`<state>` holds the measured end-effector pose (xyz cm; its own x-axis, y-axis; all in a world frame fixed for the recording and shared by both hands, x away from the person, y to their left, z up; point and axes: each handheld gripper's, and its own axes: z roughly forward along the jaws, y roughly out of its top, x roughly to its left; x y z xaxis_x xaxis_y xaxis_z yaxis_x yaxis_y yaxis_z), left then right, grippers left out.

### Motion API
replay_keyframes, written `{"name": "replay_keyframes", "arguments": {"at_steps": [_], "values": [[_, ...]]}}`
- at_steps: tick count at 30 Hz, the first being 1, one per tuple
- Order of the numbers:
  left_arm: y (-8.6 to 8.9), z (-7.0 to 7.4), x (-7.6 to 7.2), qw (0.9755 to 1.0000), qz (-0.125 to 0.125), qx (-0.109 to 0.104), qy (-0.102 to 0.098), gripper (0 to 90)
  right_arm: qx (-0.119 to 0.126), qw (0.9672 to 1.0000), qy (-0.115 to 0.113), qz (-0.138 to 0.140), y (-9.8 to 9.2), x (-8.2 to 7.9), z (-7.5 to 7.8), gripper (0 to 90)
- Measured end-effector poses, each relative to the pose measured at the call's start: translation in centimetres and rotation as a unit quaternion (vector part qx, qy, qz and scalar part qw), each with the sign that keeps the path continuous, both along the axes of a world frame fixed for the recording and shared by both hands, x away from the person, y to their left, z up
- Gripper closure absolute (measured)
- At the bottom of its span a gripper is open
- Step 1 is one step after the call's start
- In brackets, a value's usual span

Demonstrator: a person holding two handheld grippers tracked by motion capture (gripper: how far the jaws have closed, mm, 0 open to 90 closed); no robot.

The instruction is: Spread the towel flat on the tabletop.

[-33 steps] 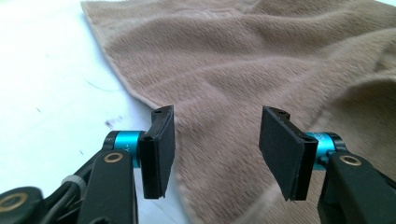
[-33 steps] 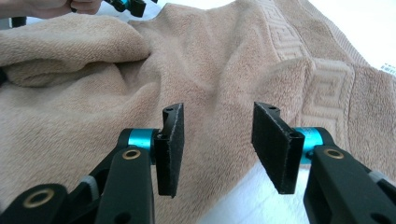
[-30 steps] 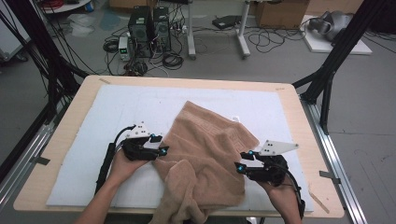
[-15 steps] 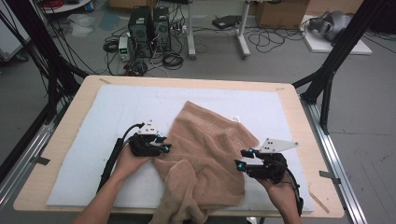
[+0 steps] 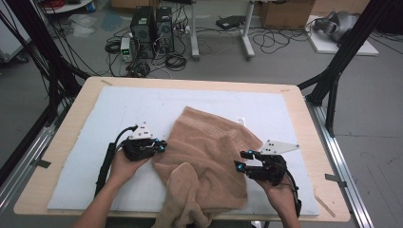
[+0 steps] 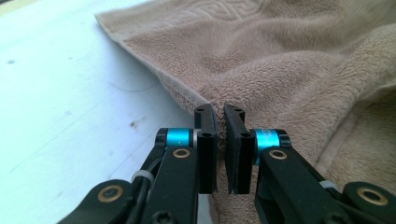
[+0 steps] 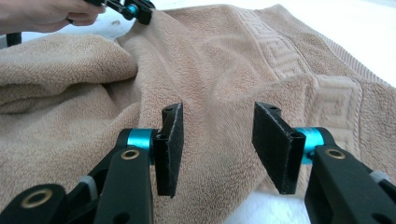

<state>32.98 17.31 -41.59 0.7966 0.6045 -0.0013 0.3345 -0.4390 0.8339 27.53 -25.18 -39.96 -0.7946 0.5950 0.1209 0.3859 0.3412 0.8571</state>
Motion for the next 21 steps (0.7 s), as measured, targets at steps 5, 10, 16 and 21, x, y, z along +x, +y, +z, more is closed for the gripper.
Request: {"name": "replay_keyframes", "arguments": {"at_steps": [5,10,16,21], "values": [[2.1,0.3,-2.5,0.9997,0.014,-0.009,-0.015,83.9,-0.001,1.0000,-0.005,0.007,0.8,0.4,0.2,53.0],[4.1,-0.3,-5.0,0.9990,0.035,-0.022,-0.015,83.9,-0.007,0.9999,-0.001,0.015,1.8,0.8,0.1,53.0],[5.4,-0.5,-7.5,0.9987,0.037,-0.028,-0.020,83.9,-0.012,0.9996,0.001,0.027,2.7,0.8,0.0,52.9],[6.1,0.0,-9.2,0.9984,0.035,-0.029,-0.032,83.8,-0.014,0.9994,-0.002,0.032,2.8,0.4,0.3,52.9]]}}
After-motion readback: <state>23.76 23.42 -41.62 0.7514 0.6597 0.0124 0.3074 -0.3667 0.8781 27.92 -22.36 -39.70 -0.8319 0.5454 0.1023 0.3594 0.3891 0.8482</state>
